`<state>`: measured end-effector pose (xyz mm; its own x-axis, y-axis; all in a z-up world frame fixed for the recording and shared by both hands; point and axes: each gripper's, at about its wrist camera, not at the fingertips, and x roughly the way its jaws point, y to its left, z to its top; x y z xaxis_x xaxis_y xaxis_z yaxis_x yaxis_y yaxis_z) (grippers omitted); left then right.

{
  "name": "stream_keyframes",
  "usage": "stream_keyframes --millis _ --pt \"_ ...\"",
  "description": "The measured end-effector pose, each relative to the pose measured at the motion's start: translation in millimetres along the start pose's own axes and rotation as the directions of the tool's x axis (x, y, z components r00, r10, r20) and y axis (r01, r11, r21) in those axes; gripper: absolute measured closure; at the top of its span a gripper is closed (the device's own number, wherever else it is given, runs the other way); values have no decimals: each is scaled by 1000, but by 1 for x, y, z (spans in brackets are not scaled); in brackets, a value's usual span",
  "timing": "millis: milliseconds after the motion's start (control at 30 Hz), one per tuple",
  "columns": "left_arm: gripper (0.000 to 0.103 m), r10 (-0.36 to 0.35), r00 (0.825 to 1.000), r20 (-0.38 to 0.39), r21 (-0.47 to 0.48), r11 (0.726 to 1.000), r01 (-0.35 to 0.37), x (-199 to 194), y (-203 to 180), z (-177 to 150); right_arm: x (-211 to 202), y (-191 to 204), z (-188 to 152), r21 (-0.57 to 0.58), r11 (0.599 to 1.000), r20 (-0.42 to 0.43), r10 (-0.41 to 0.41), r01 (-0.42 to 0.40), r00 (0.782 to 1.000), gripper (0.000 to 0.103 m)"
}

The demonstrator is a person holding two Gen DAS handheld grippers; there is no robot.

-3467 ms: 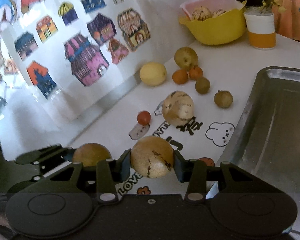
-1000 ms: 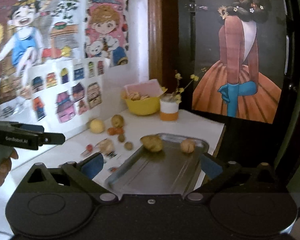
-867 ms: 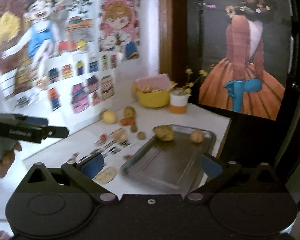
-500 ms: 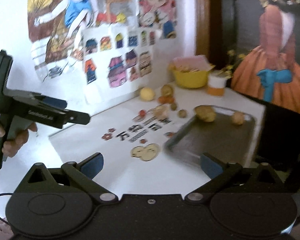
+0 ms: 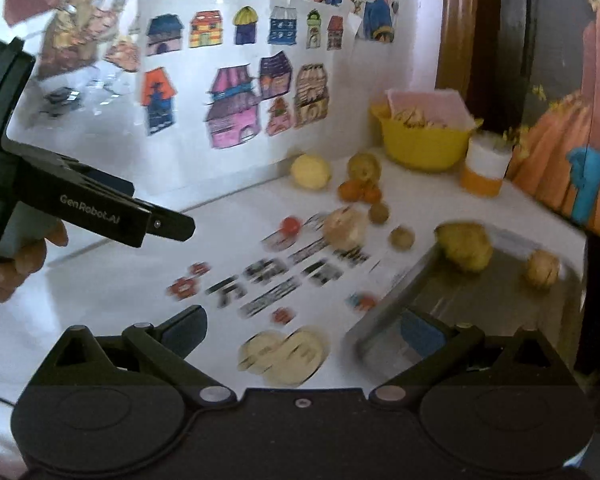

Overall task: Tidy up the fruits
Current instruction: 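Withdraw both tools from the tray toward the remaining fruits, then grasp the red cherry tomato with the left tool while the right grasps another striped fruit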

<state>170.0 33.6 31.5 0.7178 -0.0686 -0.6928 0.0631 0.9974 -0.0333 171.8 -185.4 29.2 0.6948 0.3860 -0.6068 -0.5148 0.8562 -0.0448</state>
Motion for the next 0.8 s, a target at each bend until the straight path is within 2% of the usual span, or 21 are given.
stream_keyframes --millis 267,467,600,800 --pt "1 -5 999 -45 16 1000 6 73 -5 30 66 -34 32 -14 1000 -4 -5 5 1000 1" --pt "1 33 997 -65 80 996 -28 114 -9 30 110 -39 36 -152 988 -4 2 -2 1000 2" --pt "1 29 998 -59 84 996 -24 126 -7 29 134 -33 37 -254 967 -16 11 -15 1000 9" --pt "6 1 998 -56 80 997 3 137 -4 31 156 -27 39 -307 951 -37 14 -24 999 20"
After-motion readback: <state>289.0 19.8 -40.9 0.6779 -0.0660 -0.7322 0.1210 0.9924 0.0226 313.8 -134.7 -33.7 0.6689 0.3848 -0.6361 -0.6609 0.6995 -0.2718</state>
